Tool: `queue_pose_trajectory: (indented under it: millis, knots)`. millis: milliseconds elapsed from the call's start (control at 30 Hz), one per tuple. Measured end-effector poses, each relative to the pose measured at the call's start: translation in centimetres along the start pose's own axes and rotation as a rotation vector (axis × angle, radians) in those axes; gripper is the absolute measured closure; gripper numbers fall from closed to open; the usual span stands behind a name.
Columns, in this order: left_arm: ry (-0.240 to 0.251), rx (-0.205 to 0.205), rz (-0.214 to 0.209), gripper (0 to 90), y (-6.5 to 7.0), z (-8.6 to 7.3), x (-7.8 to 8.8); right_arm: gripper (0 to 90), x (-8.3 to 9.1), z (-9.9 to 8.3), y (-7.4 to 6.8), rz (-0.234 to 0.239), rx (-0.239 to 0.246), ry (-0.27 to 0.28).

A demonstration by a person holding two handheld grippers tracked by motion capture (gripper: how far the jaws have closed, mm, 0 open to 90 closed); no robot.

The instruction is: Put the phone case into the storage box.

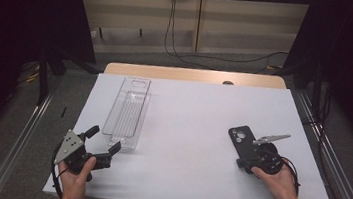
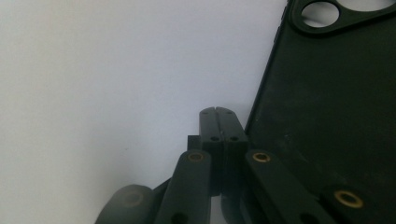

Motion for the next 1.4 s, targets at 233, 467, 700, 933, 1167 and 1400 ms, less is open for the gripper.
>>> queue_pose_trajectory:
  millis: [233, 467, 700, 933, 1167, 1400]
  knots:
    - [-0.002, 0.000, 0.002, 3.2, 0.0, 0.0, 0.0, 90.0, 0.2, -0.1, 0.2, -0.012, 0.003, 0.002]
    - [-0.004, -0.005, -0.002, 3.2, 0.0, 0.0, 0.0, 90.0, 0.6, -0.4, 0.8, -0.035, 0.006, -0.007]
    - [-0.002, -0.003, 0.000, 3.2, 0.0, 0.0, 0.0, 90.0, 0.9, -0.7, 1.4, -0.046, -0.008, -0.005]
    - [-0.002, -0.004, 0.000, 3.2, 0.0, 0.0, 0.0, 90.0, 1.0, -0.7, 1.5, -0.054, 0.004, 0.006]
    - [0.000, 0.001, 0.001, 3.2, -0.1, 0.0, 0.0, 86.5, 1.0, -0.8, 1.2, -0.037, 0.000, 0.018]
    - [-0.002, -0.001, 0.000, 3.2, 0.0, 0.0, 0.0, 68.7, 1.3, -0.4, 0.7, -0.024, 0.020, 0.053]
Point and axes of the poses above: each handheld gripper's, and its own axes: x roughly backward along the jaws, z roughly out of its top, y roughly to its right, the point moved 6 cm from there along -x, roughly forward along the jaws, and after that the axes turned 11 degrees about x, right-handed, at the moved point
